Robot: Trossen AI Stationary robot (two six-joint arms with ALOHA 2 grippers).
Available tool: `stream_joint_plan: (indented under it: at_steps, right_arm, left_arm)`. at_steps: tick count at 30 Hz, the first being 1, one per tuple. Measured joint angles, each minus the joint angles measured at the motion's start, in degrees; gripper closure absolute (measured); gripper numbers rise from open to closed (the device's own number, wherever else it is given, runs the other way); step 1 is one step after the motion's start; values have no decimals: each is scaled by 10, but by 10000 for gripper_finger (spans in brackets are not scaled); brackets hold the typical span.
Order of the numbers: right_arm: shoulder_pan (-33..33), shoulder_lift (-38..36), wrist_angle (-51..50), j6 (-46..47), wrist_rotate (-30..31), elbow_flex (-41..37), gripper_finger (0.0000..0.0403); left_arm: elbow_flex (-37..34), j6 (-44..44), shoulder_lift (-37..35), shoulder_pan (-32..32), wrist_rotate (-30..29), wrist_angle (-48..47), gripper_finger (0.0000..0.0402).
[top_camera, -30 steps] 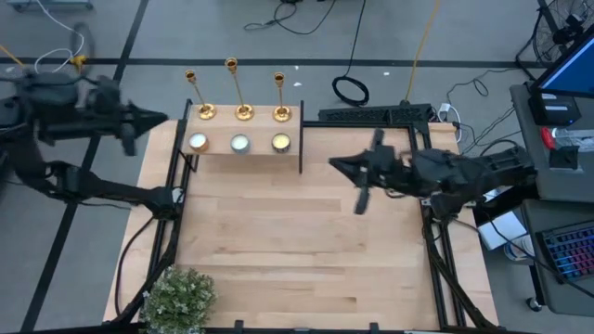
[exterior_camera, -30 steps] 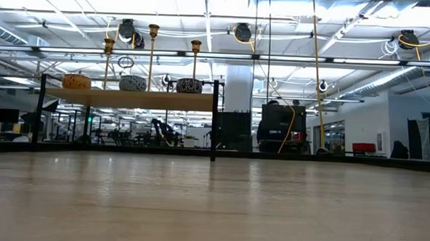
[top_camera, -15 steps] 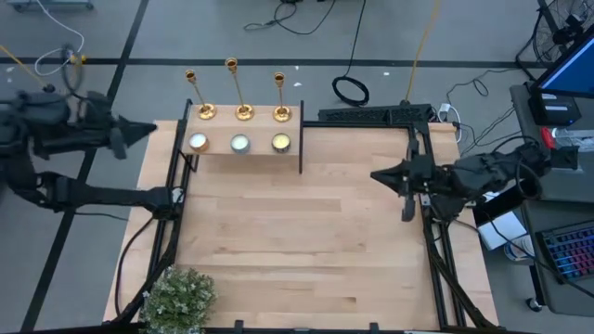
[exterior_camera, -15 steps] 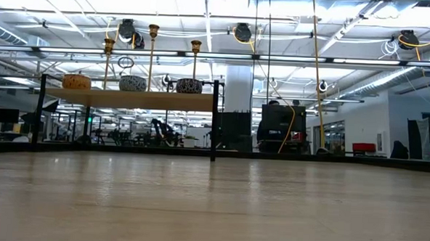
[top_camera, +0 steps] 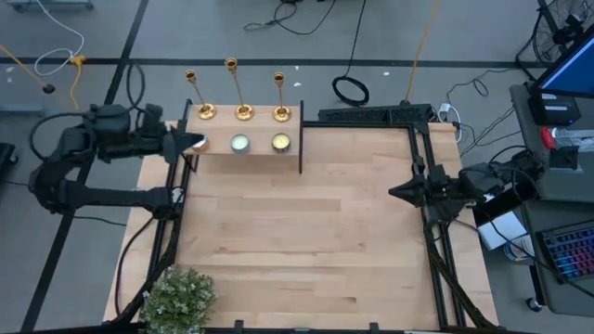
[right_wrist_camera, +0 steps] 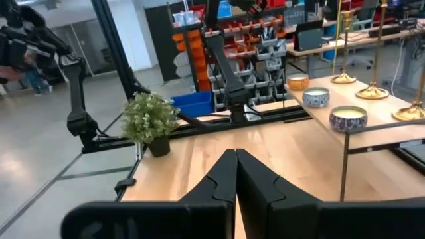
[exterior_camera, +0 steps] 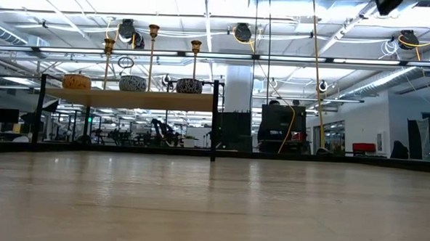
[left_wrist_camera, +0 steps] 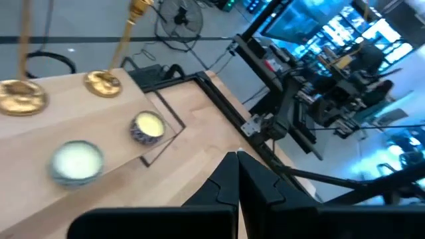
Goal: Pick & Place candle stick holders
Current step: Return to Home Position
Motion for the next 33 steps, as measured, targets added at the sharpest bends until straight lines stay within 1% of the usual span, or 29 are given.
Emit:
stream_joint_plan:
  at_steps: [2, 6, 15, 24, 33]
  right_arm:
    - [0, -29, -1, -1, -13, -22, 403]
    - [0, -82, -3, -4, -18, -63, 403]
    - [0, -165, 15, 0, -45, -139, 403]
    - [0, -204, 27, 5, -45, -170, 403]
    - [0, -210, 30, 12, -44, -173, 403]
  left_arm:
    - [-17, -1, 0, -11, 2, 26, 401]
    - [-44, -11, 0, -36, -6, 72, 401]
    - [-46, -44, 1, -97, -67, 86, 401]
    - [-46, -57, 0, -150, -125, 88, 401]
    - [-46, -61, 1, -182, -164, 89, 401]
